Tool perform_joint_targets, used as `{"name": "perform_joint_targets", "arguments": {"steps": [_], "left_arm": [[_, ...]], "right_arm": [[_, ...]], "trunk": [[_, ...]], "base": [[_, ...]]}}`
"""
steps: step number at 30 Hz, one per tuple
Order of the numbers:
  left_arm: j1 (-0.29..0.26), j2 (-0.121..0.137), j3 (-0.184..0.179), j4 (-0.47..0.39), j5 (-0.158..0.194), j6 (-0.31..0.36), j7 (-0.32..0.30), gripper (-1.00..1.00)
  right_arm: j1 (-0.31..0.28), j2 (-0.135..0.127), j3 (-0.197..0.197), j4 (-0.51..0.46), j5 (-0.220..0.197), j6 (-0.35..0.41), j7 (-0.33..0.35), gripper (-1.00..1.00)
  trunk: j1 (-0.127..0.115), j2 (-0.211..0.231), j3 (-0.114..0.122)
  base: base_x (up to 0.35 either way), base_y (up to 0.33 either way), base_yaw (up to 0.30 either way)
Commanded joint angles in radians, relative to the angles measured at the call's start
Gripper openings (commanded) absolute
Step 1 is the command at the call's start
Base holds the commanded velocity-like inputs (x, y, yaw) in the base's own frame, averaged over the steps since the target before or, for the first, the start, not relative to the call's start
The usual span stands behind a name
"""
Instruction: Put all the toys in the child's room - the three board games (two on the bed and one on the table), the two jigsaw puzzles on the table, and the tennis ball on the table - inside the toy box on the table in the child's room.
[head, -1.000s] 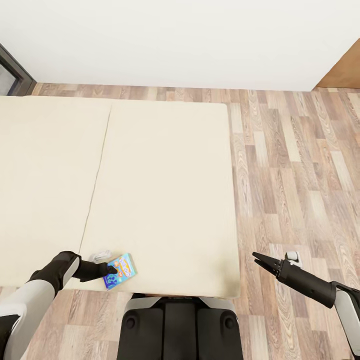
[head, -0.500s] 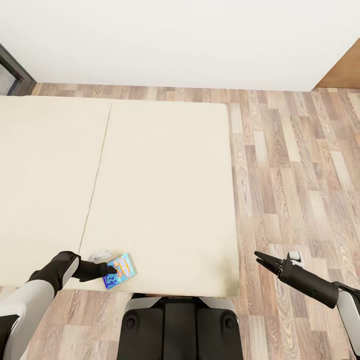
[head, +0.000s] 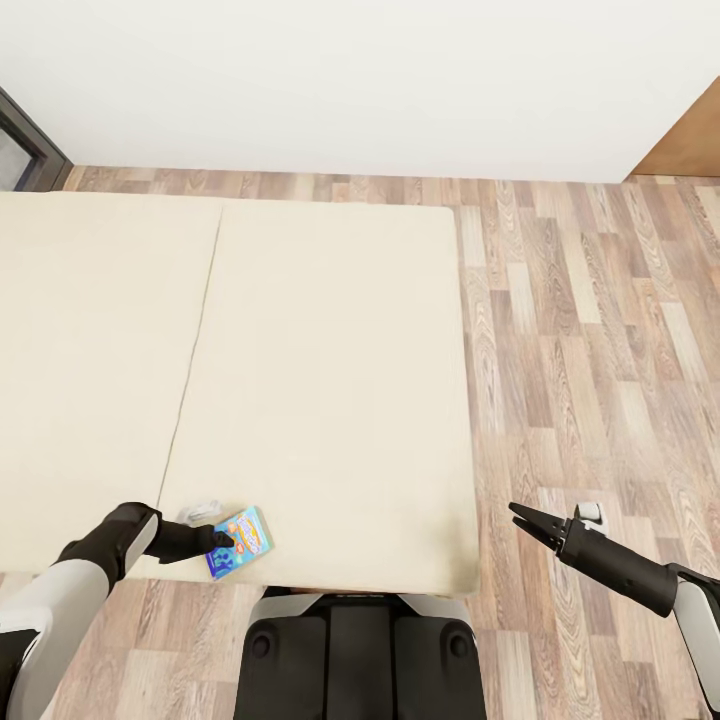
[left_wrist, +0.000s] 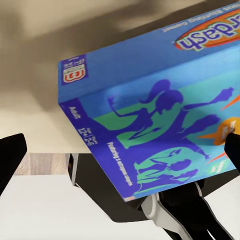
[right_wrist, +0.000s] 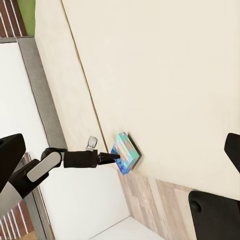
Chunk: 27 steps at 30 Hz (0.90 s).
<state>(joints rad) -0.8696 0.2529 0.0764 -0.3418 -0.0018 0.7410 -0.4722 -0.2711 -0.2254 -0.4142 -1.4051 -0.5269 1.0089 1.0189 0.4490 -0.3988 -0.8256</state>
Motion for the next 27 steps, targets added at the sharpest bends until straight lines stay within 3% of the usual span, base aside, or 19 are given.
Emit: {"name": "perform_joint_targets", "arguments": {"steps": [1,27], "left_arm": [[0.0,-0.037,0.02,-0.003,0.022,-0.023,-0.005,1.0],[0.0,-0.037,0.02,-0.003,0.022,-0.023,-0.005,1.0]], "right_arm": [[0.0,0.0,-0.001,0.0,0.002,0.004,0.004,1.0],[0.0,0.0,0.0,0.0,0.004,0.004,0.004,1.0]], "trunk": [[0.001,-0.001,-0.001],[0.001,-0.001,0.01]], "base": [[0.0,0.0,0.0],[0.0,0.0,0.0]]}}
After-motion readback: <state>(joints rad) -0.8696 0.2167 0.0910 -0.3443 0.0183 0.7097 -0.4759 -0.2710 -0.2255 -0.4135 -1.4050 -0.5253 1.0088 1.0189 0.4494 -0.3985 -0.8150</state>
